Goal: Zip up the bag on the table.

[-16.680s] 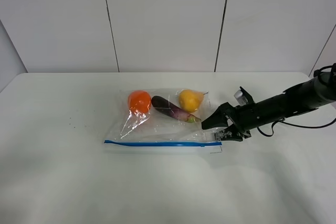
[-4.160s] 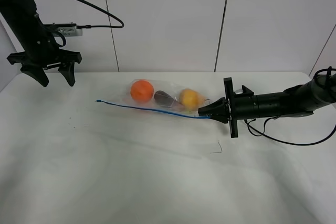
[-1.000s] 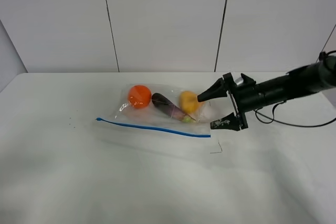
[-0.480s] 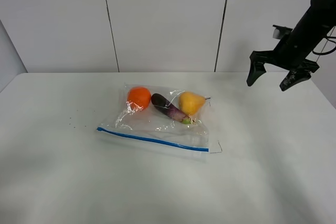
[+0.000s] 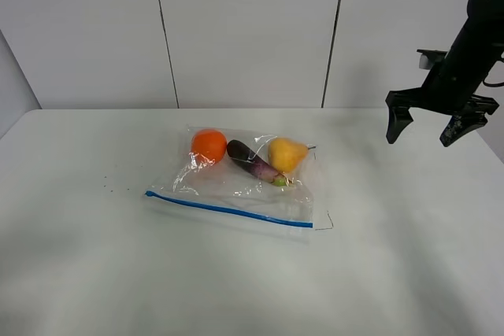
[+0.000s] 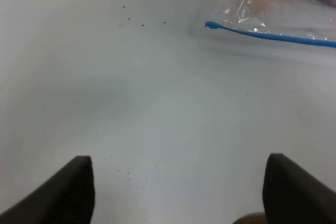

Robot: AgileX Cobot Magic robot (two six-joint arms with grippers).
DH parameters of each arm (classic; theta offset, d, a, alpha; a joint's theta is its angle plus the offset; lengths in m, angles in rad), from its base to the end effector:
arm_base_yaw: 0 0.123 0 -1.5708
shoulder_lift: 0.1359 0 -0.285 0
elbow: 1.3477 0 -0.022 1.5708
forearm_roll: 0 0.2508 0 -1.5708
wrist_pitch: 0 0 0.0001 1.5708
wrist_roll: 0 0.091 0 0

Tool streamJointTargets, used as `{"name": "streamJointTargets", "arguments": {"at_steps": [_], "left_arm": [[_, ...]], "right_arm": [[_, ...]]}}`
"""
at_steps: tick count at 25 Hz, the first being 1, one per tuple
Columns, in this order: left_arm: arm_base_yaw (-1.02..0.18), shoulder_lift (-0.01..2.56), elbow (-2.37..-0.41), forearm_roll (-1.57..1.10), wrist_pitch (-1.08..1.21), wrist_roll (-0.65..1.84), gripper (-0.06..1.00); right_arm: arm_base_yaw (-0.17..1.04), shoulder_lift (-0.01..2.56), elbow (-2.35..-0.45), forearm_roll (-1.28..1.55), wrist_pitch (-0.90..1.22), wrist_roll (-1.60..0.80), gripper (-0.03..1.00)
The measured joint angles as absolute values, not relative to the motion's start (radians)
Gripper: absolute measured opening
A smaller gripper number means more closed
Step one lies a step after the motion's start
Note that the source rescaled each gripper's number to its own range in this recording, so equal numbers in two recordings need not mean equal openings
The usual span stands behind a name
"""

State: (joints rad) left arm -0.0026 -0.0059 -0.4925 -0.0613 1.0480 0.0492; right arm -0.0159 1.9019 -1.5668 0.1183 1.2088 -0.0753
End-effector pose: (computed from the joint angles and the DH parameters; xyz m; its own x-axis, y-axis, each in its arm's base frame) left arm -0.0044 -0.0048 0.2763 -0.4444 0.0197 -0.8956 0.0584 0.9983 -0.0070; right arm 0.3874 0.0039 0.2474 -0.9927 -0.0172 -0.1197 -0.0300 0.9939 0.1057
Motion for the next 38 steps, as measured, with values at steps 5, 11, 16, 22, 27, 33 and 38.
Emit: {"name": "streamJointTargets", "arguments": {"at_steps": [5, 11, 16, 22, 27, 33, 38], "left_arm": [[-0.003, -0.006, -0.493, -0.061, 1.048, 0.049, 1.00], [-0.003, -0.006, -0.493, -0.061, 1.048, 0.049, 1.00], [-0.003, -0.006, -0.493, -0.061, 1.048, 0.049, 1.00], [-0.003, -0.006, -0.493, -0.061, 1.048, 0.049, 1.00], [-0.003, -0.006, -0.493, -0.061, 1.048, 0.049, 1.00], [-0.003, -0.006, -0.493, -0.061, 1.048, 0.049, 1.00], [-0.003, -0.006, -0.493, -0.061, 1.048, 0.049, 1.00]], "right_arm": [[-0.016, 1.699, -1.319, 0.120, 1.208, -0.088, 1.00], [-0.016, 1.382, -0.944, 0.119, 1.207, -0.092, 1.00], [-0.016, 1.127, -0.652, 0.119, 1.145, -0.092, 1.00], [-0.016, 0.776, -0.500, 0.123, 1.041, -0.092, 1.00], [-0.016, 0.507, -0.496, 0.126, 1.028, -0.092, 1.00], [-0.016, 0.234, -0.495, 0.126, 1.028, -0.091, 1.00], [-0.016, 0.045, -0.492, 0.125, 1.028, -0.091, 1.00]]}}
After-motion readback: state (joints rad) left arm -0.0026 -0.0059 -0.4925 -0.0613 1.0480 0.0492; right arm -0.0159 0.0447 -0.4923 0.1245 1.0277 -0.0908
